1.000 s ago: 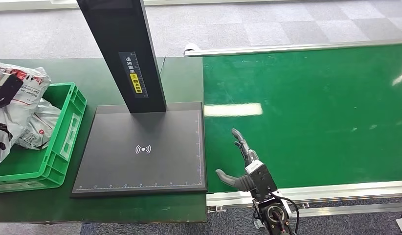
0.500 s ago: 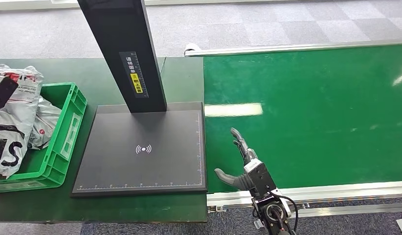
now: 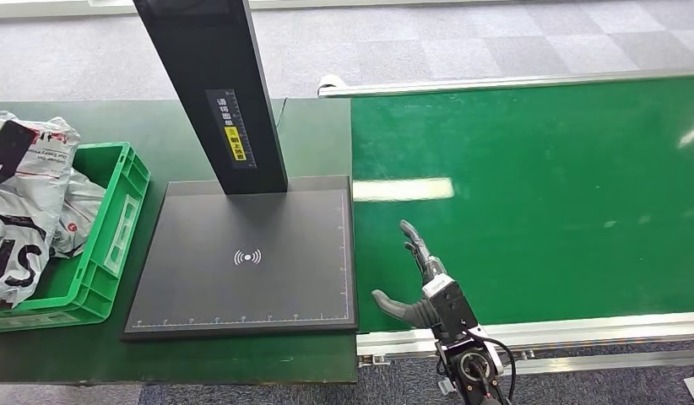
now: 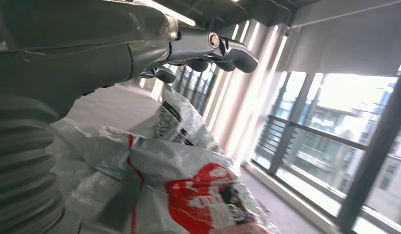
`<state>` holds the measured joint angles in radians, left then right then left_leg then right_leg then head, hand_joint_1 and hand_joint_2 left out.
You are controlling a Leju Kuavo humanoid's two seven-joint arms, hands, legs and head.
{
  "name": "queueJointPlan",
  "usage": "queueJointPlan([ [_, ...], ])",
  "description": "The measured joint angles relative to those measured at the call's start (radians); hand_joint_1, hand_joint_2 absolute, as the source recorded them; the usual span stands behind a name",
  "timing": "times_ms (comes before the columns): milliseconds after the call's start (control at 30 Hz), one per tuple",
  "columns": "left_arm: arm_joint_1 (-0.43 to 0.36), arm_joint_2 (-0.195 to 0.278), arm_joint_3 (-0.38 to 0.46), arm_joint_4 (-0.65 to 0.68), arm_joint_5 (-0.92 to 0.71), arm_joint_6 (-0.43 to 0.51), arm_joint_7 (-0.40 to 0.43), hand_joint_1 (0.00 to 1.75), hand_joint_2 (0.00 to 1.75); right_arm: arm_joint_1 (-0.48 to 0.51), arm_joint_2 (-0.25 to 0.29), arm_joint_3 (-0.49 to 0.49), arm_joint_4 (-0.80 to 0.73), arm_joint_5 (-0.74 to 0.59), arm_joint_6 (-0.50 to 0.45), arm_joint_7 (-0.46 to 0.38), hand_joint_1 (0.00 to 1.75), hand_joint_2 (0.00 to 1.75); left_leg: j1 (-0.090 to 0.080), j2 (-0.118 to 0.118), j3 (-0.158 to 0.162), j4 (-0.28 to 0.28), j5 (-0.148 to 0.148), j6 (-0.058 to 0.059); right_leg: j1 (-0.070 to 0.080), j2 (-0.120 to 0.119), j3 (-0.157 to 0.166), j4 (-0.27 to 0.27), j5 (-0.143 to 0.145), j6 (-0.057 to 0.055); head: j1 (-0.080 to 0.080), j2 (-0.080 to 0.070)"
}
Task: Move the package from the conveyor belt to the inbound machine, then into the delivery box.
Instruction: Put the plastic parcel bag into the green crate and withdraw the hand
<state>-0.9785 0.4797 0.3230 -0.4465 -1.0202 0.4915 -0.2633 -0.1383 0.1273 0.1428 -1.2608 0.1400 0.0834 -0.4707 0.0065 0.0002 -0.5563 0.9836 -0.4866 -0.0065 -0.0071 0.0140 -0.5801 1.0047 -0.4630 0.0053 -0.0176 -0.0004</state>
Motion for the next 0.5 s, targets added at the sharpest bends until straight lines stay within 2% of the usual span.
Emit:
queueJointPlan([
  [133, 0.024, -0.052, 0.008, -0.107, 0.183, -0.166, -0.125, 0.0, 1.75, 0.004, 0.0, -0.002, 0.0, 0.0, -0.003, -0.001, 0.0, 1.75, 0.0, -0.001, 0.0, 0.0, 0.0, 0.0, 0.0, 0.0, 0.001, 0.0, 0.0, 0.0, 0.0, 0.0],
  [267, 0.107, -0.117, -0.062, -0.287, 0.314, -0.351, -0.12, 0.0, 1.75, 0.005, -0.001, -0.014, 0.0, 0.002, -0.008, -0.001, 0.0, 1.75, -0.001, -0.001, 0.0, 0.0, 0.0, 0.0, -0.001, 0.0, 0.001, 0.0, 0.0, 0.0, 0.0, 0.0],
  [400, 0.216, -0.154, -0.171, -0.473, 0.539, -0.612, -0.155, 0.0, 1.75, 0.005, -0.003, -0.026, 0.0, 0.008, -0.008, -0.002, 0.0, 1.75, -0.001, -0.001, 0.0, 0.0, 0.0, 0.0, -0.001, 0.0, 0.001, 0.0, 0.0, 0.0, 0.0, 0.0],
  [500, 0.289, -0.17, -0.231, -0.594, 0.634, -0.683, -0.175, 0.0, 1.75, 0.005, -0.006, -0.035, 0.0, 0.008, -0.003, -0.004, 0.0, 1.75, -0.001, 0.0, -0.001, 0.0, -0.001, 0.0, -0.001, 0.0, 0.0, 0.0, 0.0, 0.0, 0.0, 0.0],
])
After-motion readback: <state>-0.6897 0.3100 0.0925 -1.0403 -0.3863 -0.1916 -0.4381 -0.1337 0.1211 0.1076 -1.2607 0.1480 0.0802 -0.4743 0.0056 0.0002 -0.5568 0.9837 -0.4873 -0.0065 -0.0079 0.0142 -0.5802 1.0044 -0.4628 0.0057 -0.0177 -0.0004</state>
